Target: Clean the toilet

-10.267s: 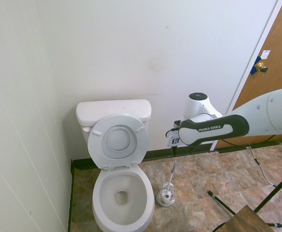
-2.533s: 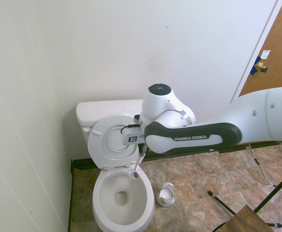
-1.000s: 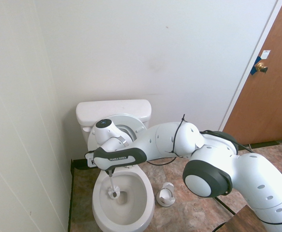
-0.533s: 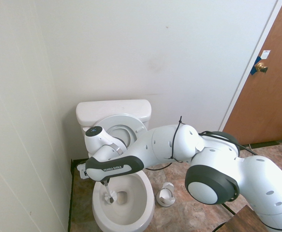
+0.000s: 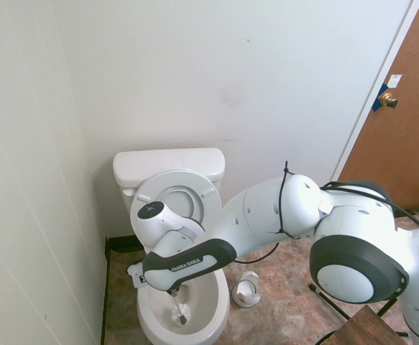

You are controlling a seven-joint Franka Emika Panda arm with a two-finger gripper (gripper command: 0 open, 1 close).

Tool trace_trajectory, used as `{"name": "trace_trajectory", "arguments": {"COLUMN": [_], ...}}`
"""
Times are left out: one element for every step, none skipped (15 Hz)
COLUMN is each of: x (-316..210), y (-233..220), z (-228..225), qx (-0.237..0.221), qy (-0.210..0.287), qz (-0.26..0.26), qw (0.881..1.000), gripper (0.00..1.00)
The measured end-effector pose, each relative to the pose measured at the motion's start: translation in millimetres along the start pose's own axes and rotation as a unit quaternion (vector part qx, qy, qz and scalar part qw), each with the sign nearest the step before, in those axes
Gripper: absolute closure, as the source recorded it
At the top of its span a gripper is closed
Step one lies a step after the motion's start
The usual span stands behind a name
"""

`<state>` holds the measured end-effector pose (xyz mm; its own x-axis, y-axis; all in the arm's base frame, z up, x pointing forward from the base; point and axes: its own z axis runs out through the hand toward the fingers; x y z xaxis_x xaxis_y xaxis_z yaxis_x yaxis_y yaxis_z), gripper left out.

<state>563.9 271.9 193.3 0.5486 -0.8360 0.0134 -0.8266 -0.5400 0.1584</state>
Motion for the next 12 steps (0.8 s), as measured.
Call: {"name": "trace_trajectory", "arguments": {"x": [7,16,25,35,43,53,62,74,87,102,116,130], "y": [8,14,19,22,25,28,31,34,37,41,44,46], "z": [1,3,6,9,11,14,15,15,16,16,17,17], "qx": [-0.001,-0.001,-0.004,-0.005,-0.007,-0.007,-0.006,-0.005,-0.003,-0.001,0.002,0.006], "qy": [-0.002,-0.006,-0.012,-0.019,-0.025,-0.031,-0.034,-0.038,-0.043,-0.047,-0.054,-0.061], "qz": [0.003,0.007,0.011,0.014,0.02,0.025,0.031,0.039,0.046,0.054,0.061,0.068], "qw": [1.0,1.0,1.0,1.0,0.999,0.999,0.999,0.999,0.998,0.997,0.997,0.996], "gripper": [1.0,1.0,1.0,1.0,1.0,1.0,1.0,1.0,1.0,1.0,1.0,1.0]}}
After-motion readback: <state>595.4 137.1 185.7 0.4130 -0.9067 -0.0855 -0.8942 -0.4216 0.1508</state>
